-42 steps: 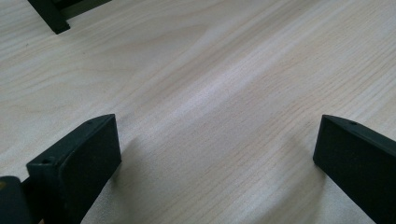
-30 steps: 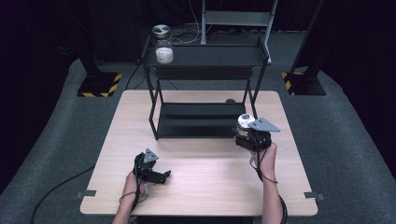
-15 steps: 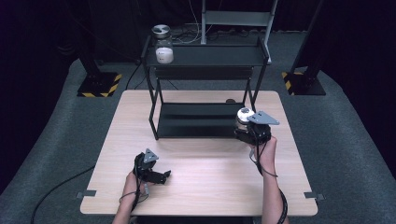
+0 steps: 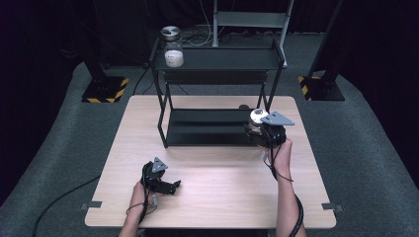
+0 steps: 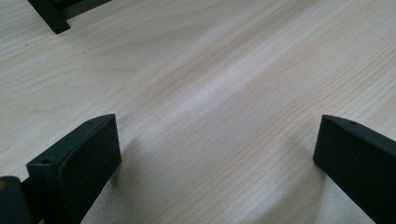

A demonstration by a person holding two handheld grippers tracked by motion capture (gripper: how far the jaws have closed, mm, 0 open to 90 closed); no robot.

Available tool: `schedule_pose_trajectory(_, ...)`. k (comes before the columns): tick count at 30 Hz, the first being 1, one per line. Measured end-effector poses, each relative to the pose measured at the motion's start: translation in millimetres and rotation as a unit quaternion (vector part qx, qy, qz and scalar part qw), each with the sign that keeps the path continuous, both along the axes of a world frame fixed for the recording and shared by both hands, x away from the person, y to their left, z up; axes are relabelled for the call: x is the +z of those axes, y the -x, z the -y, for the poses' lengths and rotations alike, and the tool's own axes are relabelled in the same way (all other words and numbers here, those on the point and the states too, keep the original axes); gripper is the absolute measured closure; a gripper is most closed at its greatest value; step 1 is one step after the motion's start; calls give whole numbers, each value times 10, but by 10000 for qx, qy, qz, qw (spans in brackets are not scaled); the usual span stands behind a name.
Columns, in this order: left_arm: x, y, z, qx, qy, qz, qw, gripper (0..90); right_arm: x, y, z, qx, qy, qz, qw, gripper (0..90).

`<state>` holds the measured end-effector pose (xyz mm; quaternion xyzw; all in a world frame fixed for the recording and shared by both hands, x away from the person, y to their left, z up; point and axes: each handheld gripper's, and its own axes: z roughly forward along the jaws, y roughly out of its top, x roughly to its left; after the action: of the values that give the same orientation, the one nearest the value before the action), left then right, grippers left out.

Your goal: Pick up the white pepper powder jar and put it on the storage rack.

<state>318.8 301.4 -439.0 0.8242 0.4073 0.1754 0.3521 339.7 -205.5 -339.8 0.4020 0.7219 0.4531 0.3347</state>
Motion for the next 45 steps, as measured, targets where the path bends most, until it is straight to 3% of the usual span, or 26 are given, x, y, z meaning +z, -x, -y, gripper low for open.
schedule_pose_trajectory(19,0,0,0,-1,0,-1,10000,0,211,-159,-52,-1,60,55,10000,299)
schedule_pose_trajectory(45,0,0,0,0,0,0,10000,0,685,-326,-95,-24,102,243,9997,300)
